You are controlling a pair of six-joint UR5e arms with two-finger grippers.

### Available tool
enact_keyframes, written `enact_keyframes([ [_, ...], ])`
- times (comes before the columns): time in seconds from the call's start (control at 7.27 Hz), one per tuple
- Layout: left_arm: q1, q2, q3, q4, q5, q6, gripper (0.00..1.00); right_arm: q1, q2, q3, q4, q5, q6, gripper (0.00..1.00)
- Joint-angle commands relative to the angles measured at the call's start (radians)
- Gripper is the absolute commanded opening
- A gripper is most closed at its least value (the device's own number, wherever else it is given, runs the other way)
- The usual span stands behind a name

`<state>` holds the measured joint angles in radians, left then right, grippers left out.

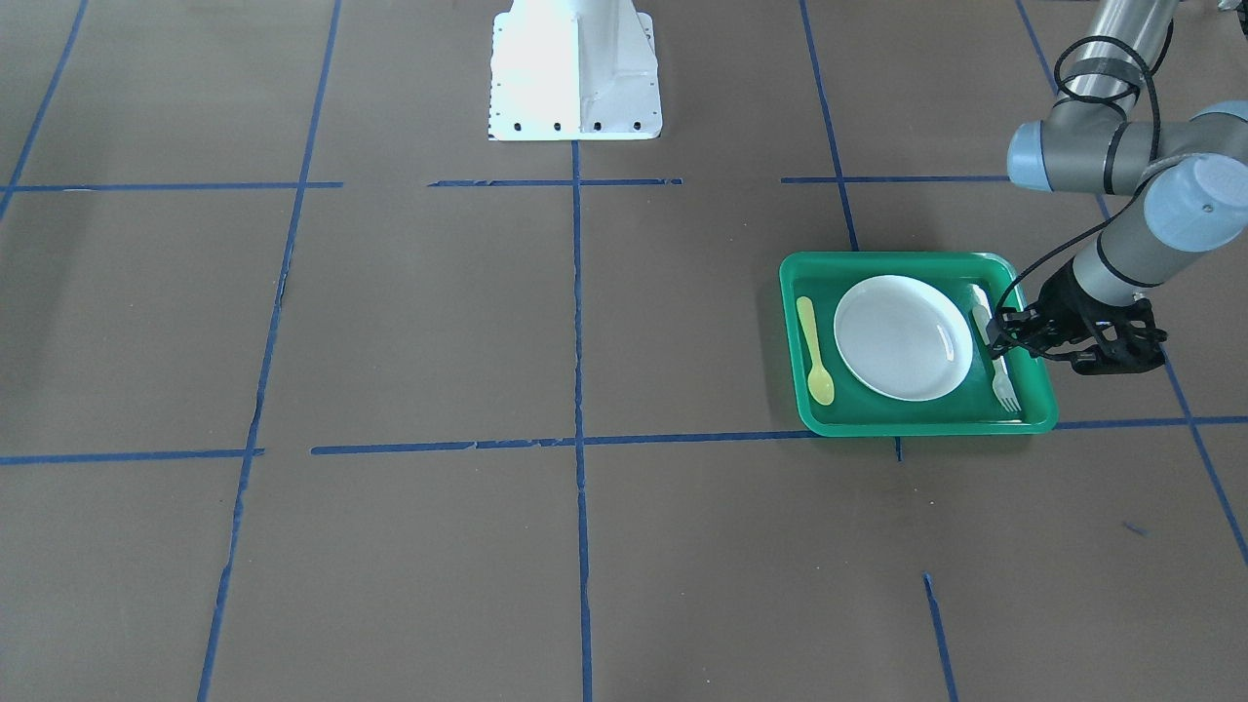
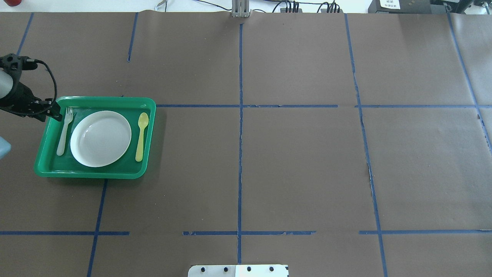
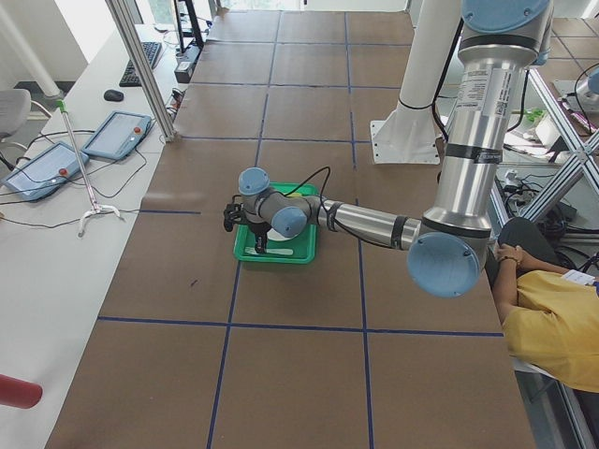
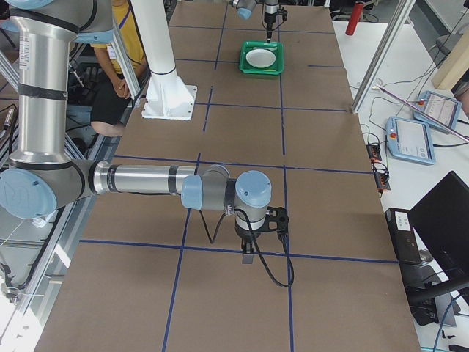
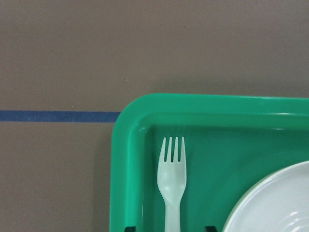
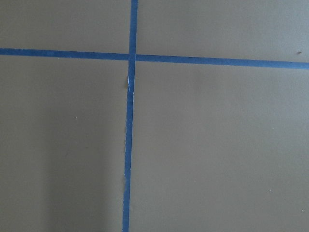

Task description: Place fork

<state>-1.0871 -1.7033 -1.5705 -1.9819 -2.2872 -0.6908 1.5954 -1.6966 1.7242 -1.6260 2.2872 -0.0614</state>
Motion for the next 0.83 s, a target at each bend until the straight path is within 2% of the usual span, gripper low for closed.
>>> enact_keyframes([
  [0.0, -0.158, 0.093, -0.046, 0.009, -0.063, 0.243, 0.58, 0.000, 0.000, 0.000, 0.000, 0.000, 0.000, 1.00],
  [0.14, -0.239, 0.140, -0.046, 0.014, -0.063, 0.396, 0.58, 0.000, 0.000, 0.000, 0.000, 0.000, 0.000, 1.00],
  [0.28, -0.316, 0.157, -0.045, 0.094, -0.063, 0.531, 0.58, 0.000, 0.000, 0.000, 0.000, 0.000, 0.000, 1.00],
  [0.41, -0.380, 0.145, -0.045, 0.241, -0.060, 0.660, 0.58, 0.000, 0.000, 0.000, 0.000, 0.000, 0.000, 1.00],
  [0.69, -0.520, 0.125, -0.037, 0.383, -0.057, 0.853, 0.77, 0.000, 0.000, 0.000, 0.000, 0.000, 0.000, 1.00],
])
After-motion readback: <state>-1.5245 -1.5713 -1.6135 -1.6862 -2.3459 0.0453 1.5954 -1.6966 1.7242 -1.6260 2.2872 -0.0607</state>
